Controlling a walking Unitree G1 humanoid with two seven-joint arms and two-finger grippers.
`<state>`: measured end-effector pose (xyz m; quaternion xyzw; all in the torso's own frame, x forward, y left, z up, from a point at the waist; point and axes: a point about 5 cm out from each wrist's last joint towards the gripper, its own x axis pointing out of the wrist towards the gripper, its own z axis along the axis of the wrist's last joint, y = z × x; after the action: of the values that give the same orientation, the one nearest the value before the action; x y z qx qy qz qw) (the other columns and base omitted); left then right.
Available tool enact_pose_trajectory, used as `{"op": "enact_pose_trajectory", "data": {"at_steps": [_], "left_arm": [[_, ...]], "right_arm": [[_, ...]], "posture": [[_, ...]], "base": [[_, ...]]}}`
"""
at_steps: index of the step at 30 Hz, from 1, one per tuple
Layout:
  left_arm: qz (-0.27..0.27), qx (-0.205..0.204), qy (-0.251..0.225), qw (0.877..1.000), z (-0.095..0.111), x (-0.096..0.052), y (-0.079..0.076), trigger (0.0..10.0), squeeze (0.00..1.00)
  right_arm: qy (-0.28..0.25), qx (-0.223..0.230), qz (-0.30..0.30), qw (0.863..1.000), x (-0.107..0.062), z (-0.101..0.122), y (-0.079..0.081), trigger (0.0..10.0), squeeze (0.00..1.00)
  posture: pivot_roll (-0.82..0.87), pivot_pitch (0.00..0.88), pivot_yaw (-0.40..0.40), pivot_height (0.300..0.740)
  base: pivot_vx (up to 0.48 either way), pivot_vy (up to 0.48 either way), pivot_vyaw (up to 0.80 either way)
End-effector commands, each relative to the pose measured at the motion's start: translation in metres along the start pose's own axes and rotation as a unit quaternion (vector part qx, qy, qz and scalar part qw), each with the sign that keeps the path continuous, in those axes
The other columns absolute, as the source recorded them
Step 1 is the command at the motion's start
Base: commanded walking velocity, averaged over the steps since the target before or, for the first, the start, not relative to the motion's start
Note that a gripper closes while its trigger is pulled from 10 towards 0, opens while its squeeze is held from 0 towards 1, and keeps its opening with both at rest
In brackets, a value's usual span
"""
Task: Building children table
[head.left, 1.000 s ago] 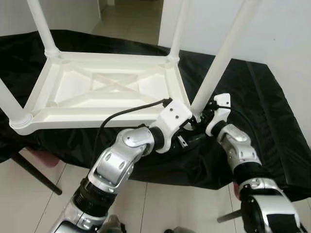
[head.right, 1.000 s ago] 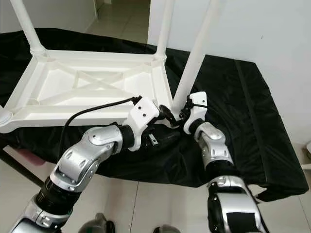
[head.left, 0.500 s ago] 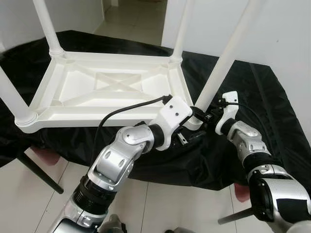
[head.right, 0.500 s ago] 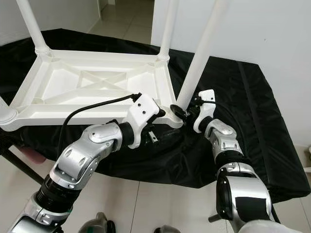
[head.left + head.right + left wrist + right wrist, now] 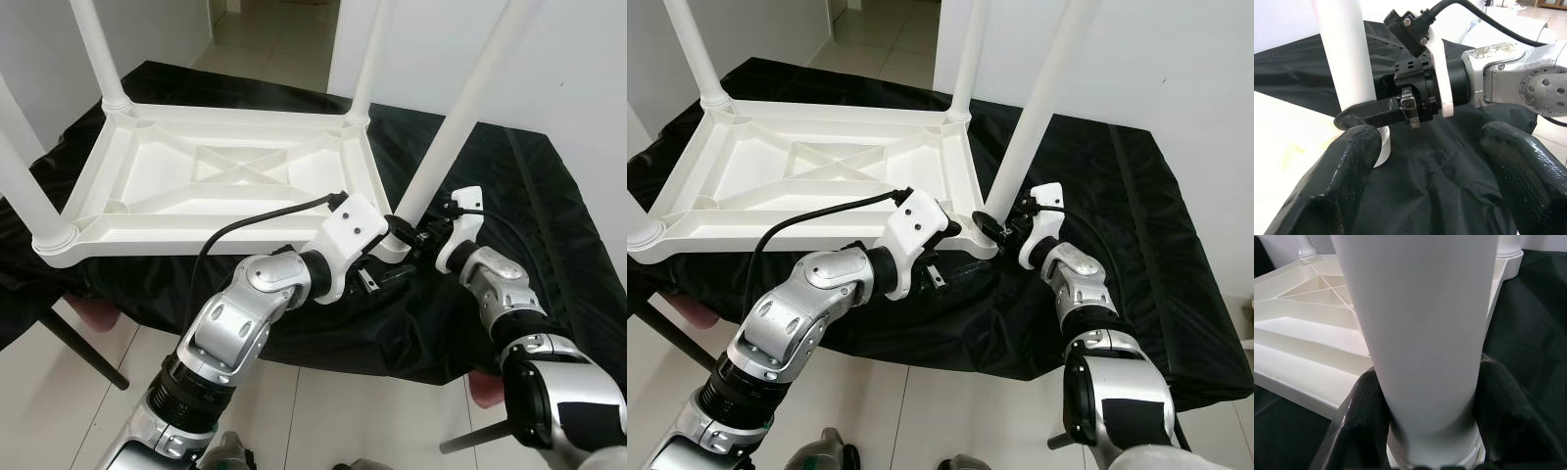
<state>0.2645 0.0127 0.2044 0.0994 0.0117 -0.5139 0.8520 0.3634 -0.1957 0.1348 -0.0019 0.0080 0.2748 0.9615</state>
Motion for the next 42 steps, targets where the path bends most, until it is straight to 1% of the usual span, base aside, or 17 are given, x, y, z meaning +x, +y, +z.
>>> {"op": "enact_pose_trajectory", "data": {"at_steps": [1,5,9,13,16,17,18,19,20,21,22,23,27,33,39,40,42], "left_arm": [[0.010,-0.003,0.006,1.000,-0.003,0.000,-0.001,10.0,0.00],[0.008,-0.004,0.007,1.000,-0.003,0.000,-0.002,10.0,0.00],[0.007,-0.005,0.008,1.000,-0.004,0.000,-0.003,10.0,0.00],[0.005,-0.008,0.011,1.000,-0.006,-0.001,-0.005,10.0,0.00],[0.004,-0.008,0.011,1.000,-0.006,-0.002,-0.005,10.0,0.00],[0.004,-0.009,0.011,1.000,-0.006,-0.001,-0.005,10.0,0.00],[0.004,-0.009,0.011,1.000,-0.006,-0.001,-0.005,10.0,0.00],[0.003,-0.009,0.011,1.000,-0.006,-0.001,-0.006,10.0,0.00],[0.003,-0.009,0.011,1.000,-0.006,-0.001,-0.006,10.0,0.00],[0.002,-0.009,0.011,1.000,-0.006,-0.001,-0.006,10.0,0.00],[0.002,-0.009,0.011,1.000,-0.006,-0.001,-0.006,10.0,0.00],[0.001,-0.010,0.011,1.000,-0.006,0.000,-0.007,10.0,0.00],[0.000,-0.010,0.011,1.000,-0.006,0.000,-0.008,10.0,0.00],[0.000,-0.009,0.011,1.000,-0.006,0.000,-0.008,10.0,0.00],[0.001,-0.008,0.011,1.000,-0.006,0.000,-0.008,10.0,0.00],[0.001,-0.008,0.011,1.000,-0.007,0.000,-0.008,10.0,0.00],[0.000,-0.008,0.011,1.000,-0.007,0.000,-0.008,10.0,0.00]], "right_arm": [[-0.002,0.014,-0.022,1.000,-0.002,-0.007,0.003,10.0,0.00],[-0.002,0.006,-0.093,0.996,0.000,-0.010,0.005,10.0,0.00],[-0.005,0.006,-0.110,0.994,0.000,-0.010,0.006,10.0,0.00],[-0.018,0.043,-0.216,0.975,0.001,-0.013,0.015,10.0,0.00],[-0.017,0.049,-0.239,0.970,0.000,-0.014,0.016,10.0,0.00],[-0.018,0.048,-0.275,0.960,0.000,-0.014,0.018,10.0,0.00],[-0.018,0.048,-0.275,0.960,0.000,-0.014,0.018,10.0,0.00],[-0.016,0.040,-0.313,0.949,-0.001,-0.014,0.023,10.0,0.00],[-0.016,0.040,-0.313,0.949,-0.001,-0.014,0.023,10.0,0.00],[-0.017,0.036,-0.353,0.935,-0.001,-0.014,0.031,10.0,0.00],[-0.017,0.036,-0.353,0.935,-0.001,-0.014,0.031,10.0,0.00],[-0.023,0.039,-0.397,0.917,-0.001,-0.014,0.048,10.0,0.00],[-0.028,0.034,-0.395,0.918,0.001,-0.012,0.056,10.0,0.00],[-0.021,0.028,-0.400,0.916,0.000,-0.010,0.054,10.0,0.00],[-0.011,0.029,-0.398,0.917,0.001,-0.012,0.060,10.0,0.00],[-0.013,0.033,-0.393,0.919,0.001,-0.012,0.059,10.0,1.00],[-0.015,0.037,-0.392,0.919,-0.001,-0.011,0.059,10.0,1.00]], "posture": [[0.06,0.019,-0.054,0.740],[0.06,0.027,-0.053,0.740],[0.06,0.028,-0.054,0.740],[0.06,0.034,-0.055,0.740],[0.06,0.034,-0.055,0.740],[0.06,0.034,-0.055,0.740],[0.06,0.034,-0.055,0.740],[0.06,0.034,-0.057,0.740],[0.06,0.034,-0.057,0.740],[0.06,0.033,-0.058,0.740],[0.06,0.033,-0.058,0.740],[0.06,0.028,-0.061,0.740],[0.06,0.025,-0.064,0.740],[0.06,0.022,-0.066,0.740],[0.07,0.013,-0.066,0.740],[0.06,0.011,-0.065,0.740],[0.06,0.011,-0.064,0.740]], "base": [[0.000,0.000,0.00],[0.000,0.000,0.00],[0.000,0.000,0.00],[0.000,0.000,0.00],[0.000,0.000,0.00],[0.000,0.000,0.00],[0.000,0.000,0.00],[0.000,0.000,0.00],[0.000,0.000,0.00],[0.000,0.000,0.00],[0.000,0.000,0.00],[0.000,0.000,0.00],[0.000,0.000,0.00],[0.000,0.000,0.00],[0.000,0.000,0.00],[0.000,0.000,0.00],[0.000,0.000,0.00]]}}
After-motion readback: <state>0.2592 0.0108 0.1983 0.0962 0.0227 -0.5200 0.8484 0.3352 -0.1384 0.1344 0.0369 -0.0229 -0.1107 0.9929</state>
